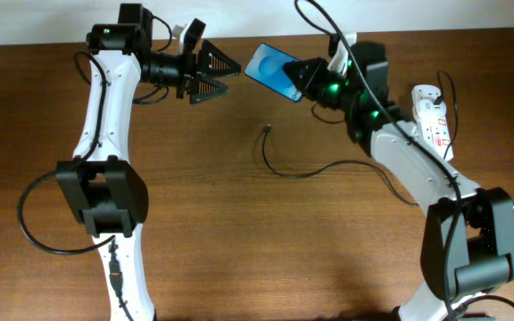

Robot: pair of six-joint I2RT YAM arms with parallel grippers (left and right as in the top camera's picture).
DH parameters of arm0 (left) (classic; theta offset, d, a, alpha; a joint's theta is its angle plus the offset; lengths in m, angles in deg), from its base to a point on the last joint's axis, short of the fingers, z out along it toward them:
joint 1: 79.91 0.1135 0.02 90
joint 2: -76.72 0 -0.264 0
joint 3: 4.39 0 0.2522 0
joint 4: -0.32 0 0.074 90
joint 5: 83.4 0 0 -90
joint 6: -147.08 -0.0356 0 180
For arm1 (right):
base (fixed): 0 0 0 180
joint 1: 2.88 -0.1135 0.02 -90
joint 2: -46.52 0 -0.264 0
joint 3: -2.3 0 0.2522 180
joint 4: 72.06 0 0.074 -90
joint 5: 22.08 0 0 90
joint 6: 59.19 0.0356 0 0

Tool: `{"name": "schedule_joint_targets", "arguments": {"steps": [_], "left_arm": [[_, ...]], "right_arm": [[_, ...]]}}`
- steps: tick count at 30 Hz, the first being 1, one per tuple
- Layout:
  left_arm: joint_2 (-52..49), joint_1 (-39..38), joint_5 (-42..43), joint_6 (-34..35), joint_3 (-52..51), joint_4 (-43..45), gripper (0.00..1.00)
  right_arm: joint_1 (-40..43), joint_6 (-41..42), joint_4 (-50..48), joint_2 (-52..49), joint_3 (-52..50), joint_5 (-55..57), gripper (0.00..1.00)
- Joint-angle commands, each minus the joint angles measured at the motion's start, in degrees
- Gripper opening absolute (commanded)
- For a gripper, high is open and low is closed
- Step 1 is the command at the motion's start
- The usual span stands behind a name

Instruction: Plug charger to phone and switch on socket

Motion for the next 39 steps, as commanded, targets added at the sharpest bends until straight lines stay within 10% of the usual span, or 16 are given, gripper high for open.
{"name": "schedule_joint_targets", "arguments": {"steps": [1, 7, 17, 39], "left_arm": [[0.26, 0.2, 2.71, -1.97, 0.15, 0.87, 0.99], [0.26, 0.15, 2.93, -0.98, 0.15, 2.89, 1.0], [0.26, 0.02, 2.51, 24.44, 0.15, 17.49, 0.99], [0.26, -2.62, -1.88, 45.86, 0.15, 32.06, 0.65]], "right_arm": [[-1.88, 14.4, -3.32, 3.04, -0.68, 3.04, 0.04], [-3.21, 23.85, -9.57, 3.04, -0.68, 5.81, 0.04], [-12.39, 25.88, -10.93, 3.04, -0.52, 21.11, 0.04], [-13.73, 48.7, -12.9, 3.04, -0.52, 22.08, 0.04]]}}
